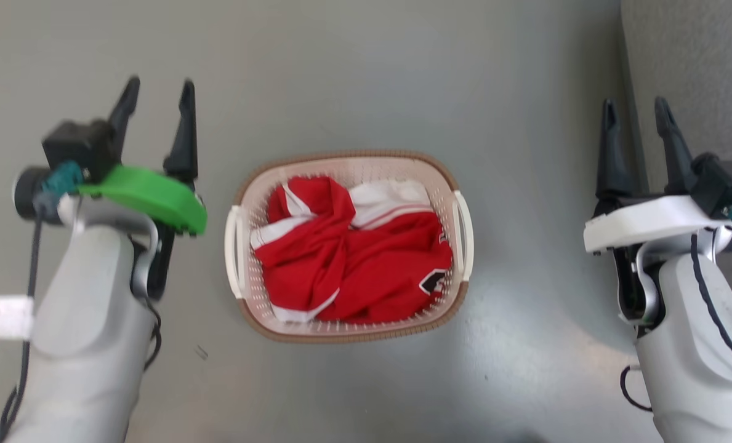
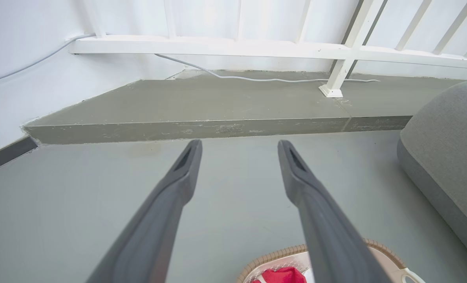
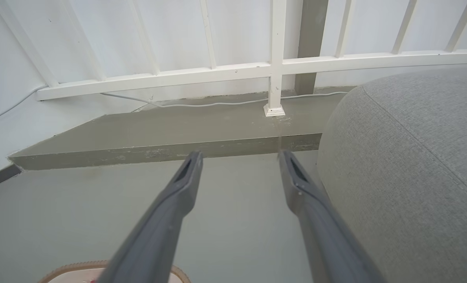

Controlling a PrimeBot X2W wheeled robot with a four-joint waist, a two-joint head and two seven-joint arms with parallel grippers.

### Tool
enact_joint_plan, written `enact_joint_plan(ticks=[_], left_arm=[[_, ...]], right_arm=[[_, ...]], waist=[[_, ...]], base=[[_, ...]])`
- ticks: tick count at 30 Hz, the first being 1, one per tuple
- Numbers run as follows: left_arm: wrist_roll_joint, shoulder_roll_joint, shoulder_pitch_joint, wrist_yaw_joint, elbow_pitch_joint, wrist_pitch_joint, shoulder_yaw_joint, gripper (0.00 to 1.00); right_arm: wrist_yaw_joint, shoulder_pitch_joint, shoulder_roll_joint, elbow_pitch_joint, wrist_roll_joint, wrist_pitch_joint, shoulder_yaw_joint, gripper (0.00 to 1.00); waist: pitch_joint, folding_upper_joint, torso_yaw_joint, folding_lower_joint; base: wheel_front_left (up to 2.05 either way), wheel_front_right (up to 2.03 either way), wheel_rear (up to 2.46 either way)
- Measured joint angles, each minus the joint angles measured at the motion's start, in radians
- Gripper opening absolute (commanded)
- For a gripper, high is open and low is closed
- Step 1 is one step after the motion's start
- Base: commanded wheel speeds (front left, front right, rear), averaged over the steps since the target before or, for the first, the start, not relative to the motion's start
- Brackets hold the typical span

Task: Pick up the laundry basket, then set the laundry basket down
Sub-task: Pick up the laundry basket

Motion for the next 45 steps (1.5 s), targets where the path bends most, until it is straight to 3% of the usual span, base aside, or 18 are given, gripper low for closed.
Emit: enact_joint_plan(ticks=[22, 45], left_arm=[[0.075, 0.016, 0.376, 0.072, -0.239, 0.0, 0.003, 1.0], [0.075, 0.01, 0.634, 0.126, -0.36, 0.0, 0.0, 1.0]], right_arm=[[0.017, 0.178, 0.002, 0.035, -0.003, 0.0, -0.006, 1.0], [0.017, 0.309, 0.002, 0.018, -0.018, 0.0, 0.013, 1.0]], waist=[[-0.291, 0.0, 0.02, 0.0], [-0.441, 0.0, 0.029, 0.0]], base=[[0.0, 0.0, 0.0], [0.0, 0.0, 0.0]])
